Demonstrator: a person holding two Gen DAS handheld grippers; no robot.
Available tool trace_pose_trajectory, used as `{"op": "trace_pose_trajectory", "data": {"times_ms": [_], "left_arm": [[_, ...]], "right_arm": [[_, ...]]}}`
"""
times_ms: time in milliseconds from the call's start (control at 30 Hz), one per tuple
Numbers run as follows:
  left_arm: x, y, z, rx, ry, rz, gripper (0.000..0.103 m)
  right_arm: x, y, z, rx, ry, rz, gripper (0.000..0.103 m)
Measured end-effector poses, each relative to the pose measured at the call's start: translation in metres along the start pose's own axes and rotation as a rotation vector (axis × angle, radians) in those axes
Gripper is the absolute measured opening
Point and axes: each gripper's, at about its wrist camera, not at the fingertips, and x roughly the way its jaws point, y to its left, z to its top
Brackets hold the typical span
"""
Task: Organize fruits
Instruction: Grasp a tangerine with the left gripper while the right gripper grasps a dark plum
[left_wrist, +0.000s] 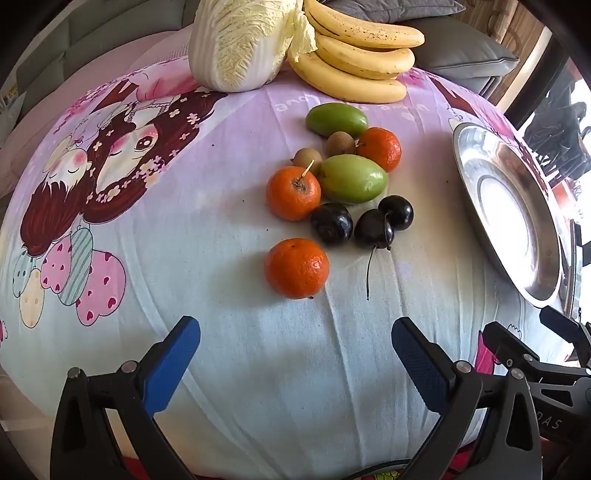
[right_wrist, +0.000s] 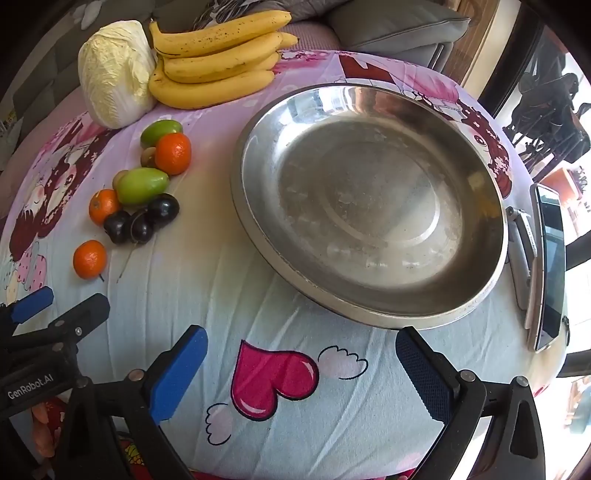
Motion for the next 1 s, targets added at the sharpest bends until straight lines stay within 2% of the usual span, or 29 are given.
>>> {"op": "trace_pose_trajectory", "data": {"times_ms": [233,267,367,533,633,700,767,867,1000], "left_arm": [[-0.003,0.012,0.018,0.025,-0.026,-0.037,0.103],[-0.001,0.012,0.019,0.042,-0.016,-0.018,0.103],[-0.004,0.014,0.018,0.074,0.012,-0.044,0.103],[-0.002,0.028,0.029,0.049,0.091,-0.088,0.103],[-0.005,0.033,0.035,0.033,0.067,-0.099,0.102],[-0.002,0.036,0.039,0.020,0.093,-0.111,0.096],[0.003,0.037,0.040,0.018,0.116,-0.127,0.085],[0.012,0.035,0.040,0.021,0.183,-0.168,0.076],[0.018,0.035,0.043,0.004,0.236,-0.219,0.064]], "right_arm": [[-0.011,0.009,0.005,-0.043,-0.013,0.036,0.103],[-0.012,0.012,0.007,-0.052,-0.016,0.046,0.103],[-0.015,0.022,0.014,-0.083,-0.020,0.076,0.103],[-0.012,0.038,0.023,-0.116,-0.015,0.145,0.103],[-0.009,0.048,0.026,-0.146,-0.026,0.172,0.103],[-0.008,0.055,0.029,-0.164,-0.029,0.188,0.103],[-0.008,0.061,0.033,-0.189,-0.032,0.190,0.103],[-0.007,0.067,0.041,-0.218,-0.031,0.213,0.103],[-0.004,0.076,0.052,-0.286,-0.035,0.200,0.100]]}}
